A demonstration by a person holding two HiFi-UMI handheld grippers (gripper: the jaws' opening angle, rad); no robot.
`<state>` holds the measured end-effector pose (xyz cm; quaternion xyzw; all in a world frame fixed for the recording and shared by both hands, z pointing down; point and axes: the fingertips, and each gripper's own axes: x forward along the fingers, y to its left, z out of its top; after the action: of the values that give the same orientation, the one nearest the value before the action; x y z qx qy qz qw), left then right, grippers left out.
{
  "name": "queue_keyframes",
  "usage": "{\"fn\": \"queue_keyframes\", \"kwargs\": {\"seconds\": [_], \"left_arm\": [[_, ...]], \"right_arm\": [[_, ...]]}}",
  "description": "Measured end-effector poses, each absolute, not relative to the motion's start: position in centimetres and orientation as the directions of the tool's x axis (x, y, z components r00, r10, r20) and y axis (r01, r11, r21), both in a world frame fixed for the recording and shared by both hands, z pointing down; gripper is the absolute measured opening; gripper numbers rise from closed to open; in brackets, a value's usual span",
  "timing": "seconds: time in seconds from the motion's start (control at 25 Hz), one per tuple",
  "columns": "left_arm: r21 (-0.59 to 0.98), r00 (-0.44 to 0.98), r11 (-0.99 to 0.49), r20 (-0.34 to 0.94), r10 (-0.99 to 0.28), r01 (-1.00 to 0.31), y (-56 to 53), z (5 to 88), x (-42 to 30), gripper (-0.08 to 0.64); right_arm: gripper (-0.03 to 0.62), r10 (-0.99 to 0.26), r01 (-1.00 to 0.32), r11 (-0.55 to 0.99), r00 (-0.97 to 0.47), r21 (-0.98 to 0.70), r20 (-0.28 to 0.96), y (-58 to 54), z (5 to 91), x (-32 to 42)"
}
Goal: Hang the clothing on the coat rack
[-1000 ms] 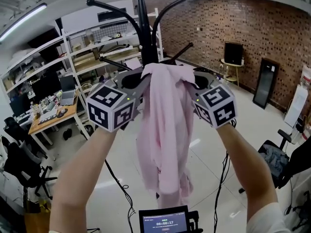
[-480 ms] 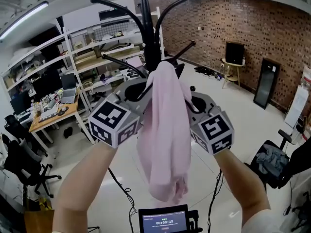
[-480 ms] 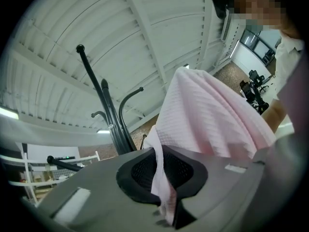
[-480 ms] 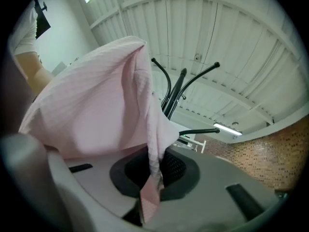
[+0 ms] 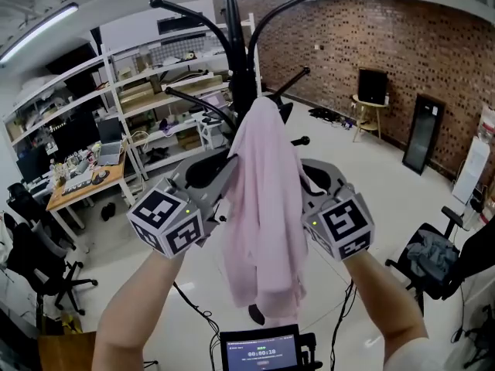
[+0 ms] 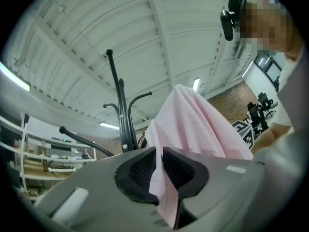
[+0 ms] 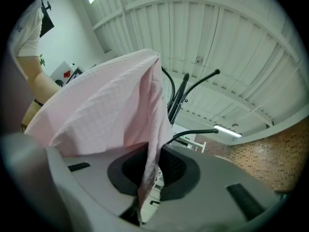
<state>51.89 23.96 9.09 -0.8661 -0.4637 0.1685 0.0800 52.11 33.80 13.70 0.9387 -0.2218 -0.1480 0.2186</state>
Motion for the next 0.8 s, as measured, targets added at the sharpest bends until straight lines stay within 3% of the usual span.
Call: {"fn": "queue_keyframes", "kwargs": {"seconds": [0.4,0.8], "left_arm": [[-0.143,0.525,-0.566,-0.245,0.815,0.812,21.1,13.9,48.8,0.054],[-0.109,0.551,-0.586,-0.24,0.799,0.803,20.1,15.0,47.9,0.051]], "right_arm": [[0.054,-0.456,-0.329,-0.828,0.866,0.454,-0.206,34.6,15.0,50.3],[0.057,-0.404,-0.272,-0.858,0.881,0.436,-0.245,35.3,14.8,49.7]]}}
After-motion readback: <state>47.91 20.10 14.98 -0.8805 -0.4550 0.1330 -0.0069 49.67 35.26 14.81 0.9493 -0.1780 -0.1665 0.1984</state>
